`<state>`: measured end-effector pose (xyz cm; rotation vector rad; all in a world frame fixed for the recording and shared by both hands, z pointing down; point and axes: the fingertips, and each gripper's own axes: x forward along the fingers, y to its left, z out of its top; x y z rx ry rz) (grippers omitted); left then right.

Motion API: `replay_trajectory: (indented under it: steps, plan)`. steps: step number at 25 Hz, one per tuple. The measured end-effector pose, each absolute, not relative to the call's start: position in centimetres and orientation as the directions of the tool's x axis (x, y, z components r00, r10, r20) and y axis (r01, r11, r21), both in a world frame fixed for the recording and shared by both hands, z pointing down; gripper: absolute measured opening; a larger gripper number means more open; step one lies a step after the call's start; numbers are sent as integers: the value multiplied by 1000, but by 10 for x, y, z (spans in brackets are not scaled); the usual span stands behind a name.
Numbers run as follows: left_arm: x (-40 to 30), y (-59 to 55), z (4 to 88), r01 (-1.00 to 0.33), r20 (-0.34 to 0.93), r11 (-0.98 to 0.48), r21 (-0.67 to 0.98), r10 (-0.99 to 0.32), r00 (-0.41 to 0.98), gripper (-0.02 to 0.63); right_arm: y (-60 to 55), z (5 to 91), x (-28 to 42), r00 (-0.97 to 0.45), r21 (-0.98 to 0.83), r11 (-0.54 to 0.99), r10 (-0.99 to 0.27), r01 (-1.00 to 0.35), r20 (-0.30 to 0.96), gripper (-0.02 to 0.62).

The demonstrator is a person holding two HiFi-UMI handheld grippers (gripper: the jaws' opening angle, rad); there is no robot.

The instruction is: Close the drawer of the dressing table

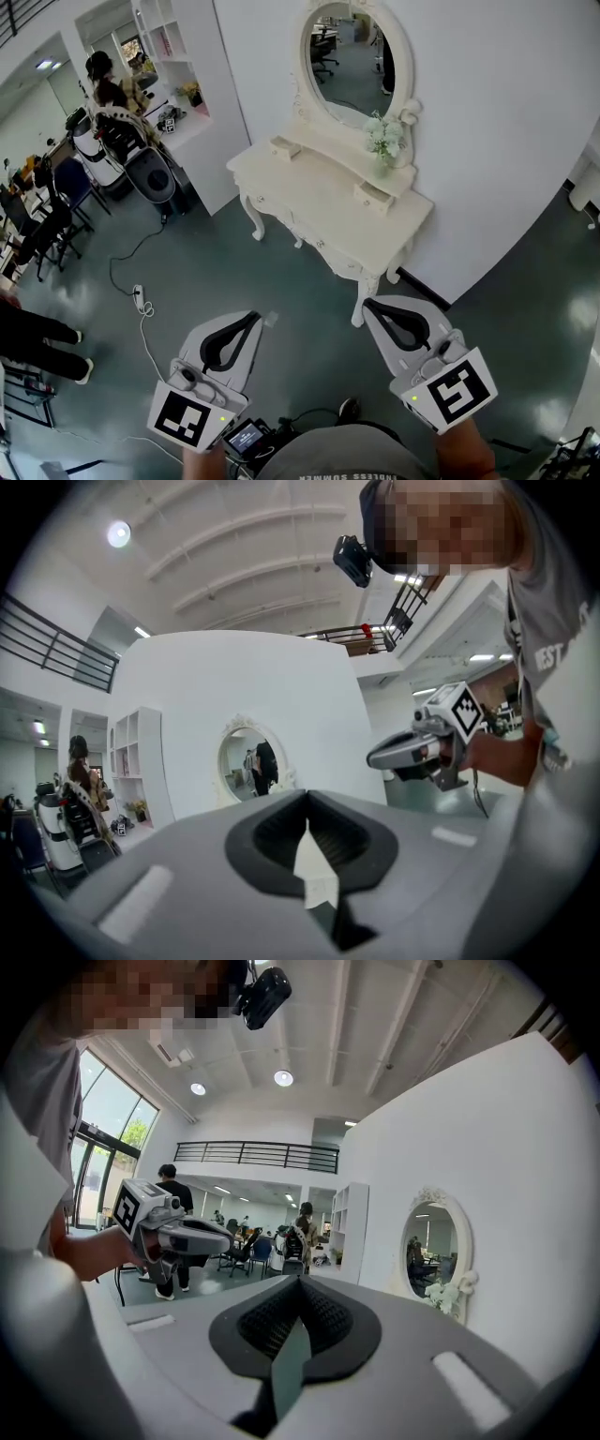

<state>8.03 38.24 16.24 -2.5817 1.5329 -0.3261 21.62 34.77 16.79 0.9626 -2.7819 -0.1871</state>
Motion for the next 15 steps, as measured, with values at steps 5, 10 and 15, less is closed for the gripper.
replay_trajectory:
  steps: [5, 10, 15]
  plan:
    - [96, 367, 153, -868, 97, -426, -254, -904, 416, 2, 328, 169, 238, -799, 164, 808, -587, -566, 131, 0]
    - [107, 355, 152, -866, 104, -415, -279, -910, 402, 2, 313, 173, 249, -806, 152, 813, -580, -563, 118, 0]
    - [106, 335, 155, -853, 95, -441, -279, -897, 433, 2, 299, 179, 252, -782, 143, 792, -610, -594, 127, 0]
